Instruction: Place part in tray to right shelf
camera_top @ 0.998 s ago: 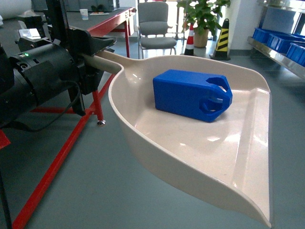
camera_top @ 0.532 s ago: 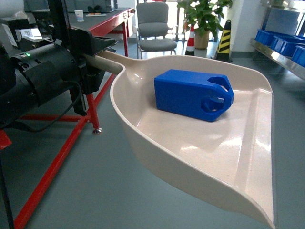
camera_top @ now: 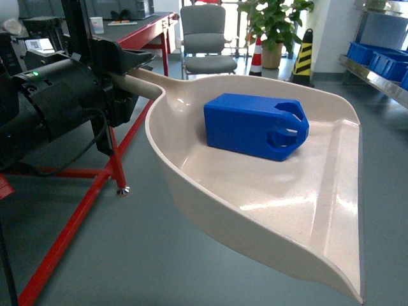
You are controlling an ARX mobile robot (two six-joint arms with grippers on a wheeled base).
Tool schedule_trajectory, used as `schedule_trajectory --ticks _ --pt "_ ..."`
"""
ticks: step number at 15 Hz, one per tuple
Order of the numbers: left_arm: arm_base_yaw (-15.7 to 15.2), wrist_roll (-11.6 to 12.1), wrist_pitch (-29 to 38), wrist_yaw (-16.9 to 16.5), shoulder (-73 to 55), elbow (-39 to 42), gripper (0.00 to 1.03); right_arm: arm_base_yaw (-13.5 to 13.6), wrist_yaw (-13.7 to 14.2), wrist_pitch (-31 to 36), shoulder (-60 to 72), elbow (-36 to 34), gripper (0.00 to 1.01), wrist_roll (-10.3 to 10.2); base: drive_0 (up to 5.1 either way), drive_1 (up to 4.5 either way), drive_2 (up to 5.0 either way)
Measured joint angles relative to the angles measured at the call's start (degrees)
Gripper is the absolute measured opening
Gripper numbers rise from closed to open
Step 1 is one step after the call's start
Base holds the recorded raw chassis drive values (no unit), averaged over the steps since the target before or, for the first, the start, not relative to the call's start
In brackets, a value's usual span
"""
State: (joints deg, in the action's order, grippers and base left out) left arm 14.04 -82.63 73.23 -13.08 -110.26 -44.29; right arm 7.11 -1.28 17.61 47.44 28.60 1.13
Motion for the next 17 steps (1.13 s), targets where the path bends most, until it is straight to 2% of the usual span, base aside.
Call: schedule_trajectory --ticks 17 --pt "0.0 0.0 0.4 0.2 0.0 0.0 0.12 0.0 0.0 0.2 -0.3 0.0 0.98 0.0 0.0 4.08 -4.0"
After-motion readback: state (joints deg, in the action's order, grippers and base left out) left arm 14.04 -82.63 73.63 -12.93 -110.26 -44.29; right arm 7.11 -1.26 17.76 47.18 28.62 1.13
